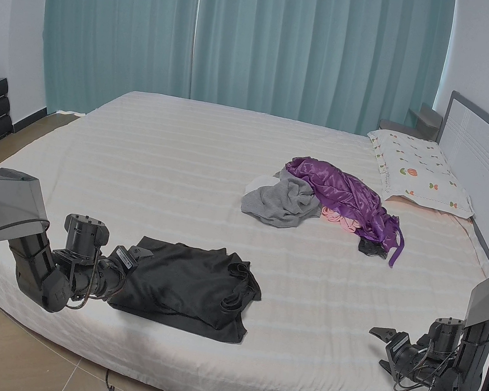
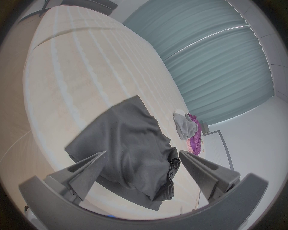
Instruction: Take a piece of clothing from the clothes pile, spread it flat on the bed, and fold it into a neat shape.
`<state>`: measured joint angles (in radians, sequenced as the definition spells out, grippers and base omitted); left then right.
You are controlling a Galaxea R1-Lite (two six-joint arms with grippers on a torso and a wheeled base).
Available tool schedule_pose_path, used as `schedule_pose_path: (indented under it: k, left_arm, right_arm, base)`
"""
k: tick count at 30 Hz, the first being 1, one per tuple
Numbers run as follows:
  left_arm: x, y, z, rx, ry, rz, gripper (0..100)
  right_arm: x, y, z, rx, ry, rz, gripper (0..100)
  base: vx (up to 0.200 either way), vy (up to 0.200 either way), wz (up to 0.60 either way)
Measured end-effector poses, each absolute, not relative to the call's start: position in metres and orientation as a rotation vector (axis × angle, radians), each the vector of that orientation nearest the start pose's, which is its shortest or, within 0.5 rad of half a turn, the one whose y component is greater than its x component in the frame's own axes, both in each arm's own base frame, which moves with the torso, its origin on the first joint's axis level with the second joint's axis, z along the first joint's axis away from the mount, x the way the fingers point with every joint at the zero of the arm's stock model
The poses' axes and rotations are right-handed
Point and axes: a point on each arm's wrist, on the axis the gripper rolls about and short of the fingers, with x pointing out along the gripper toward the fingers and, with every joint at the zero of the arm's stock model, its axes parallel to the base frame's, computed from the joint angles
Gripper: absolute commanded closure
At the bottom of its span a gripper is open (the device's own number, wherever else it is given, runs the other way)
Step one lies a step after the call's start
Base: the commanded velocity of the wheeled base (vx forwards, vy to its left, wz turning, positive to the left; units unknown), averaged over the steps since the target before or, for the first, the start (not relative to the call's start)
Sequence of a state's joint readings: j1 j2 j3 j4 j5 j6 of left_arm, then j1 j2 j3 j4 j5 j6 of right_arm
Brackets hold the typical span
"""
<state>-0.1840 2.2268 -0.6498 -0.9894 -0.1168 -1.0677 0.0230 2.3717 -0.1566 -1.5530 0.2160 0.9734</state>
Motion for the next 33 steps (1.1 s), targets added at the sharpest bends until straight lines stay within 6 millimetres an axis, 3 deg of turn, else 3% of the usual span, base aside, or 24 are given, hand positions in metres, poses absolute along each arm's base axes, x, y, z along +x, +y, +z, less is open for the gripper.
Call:
schedule_pose_path:
  k: [8,16,26,33]
  left_arm:
    - [0.331,-0.064,0.004,-1.006,0.703,0.062,0]
    - [0.329,-0.064,0.004,-1.004,0.706,0.063,0]
    - [0.333,-0.066,0.005,-1.0,0.686,0.049,0]
    - [0.334,-0.067,0.005,-1.001,0.672,0.037,0]
  right_arm:
    - [0.249,0.012,-0.038,0.993,0.727,-0.11,0]
    - [0.24,0.027,-0.03,0.955,0.736,-0.091,0]
    - [0.236,0.078,-0.016,0.802,0.708,0.066,0]
    - [0.257,0.109,-0.02,0.656,0.684,0.176,0]
  base:
    - [0.0,0.2,0.0]
    - [0.0,0.15,0.0]
    - [0.0,0.0,0.0]
    - [0.0,0.0,0.0]
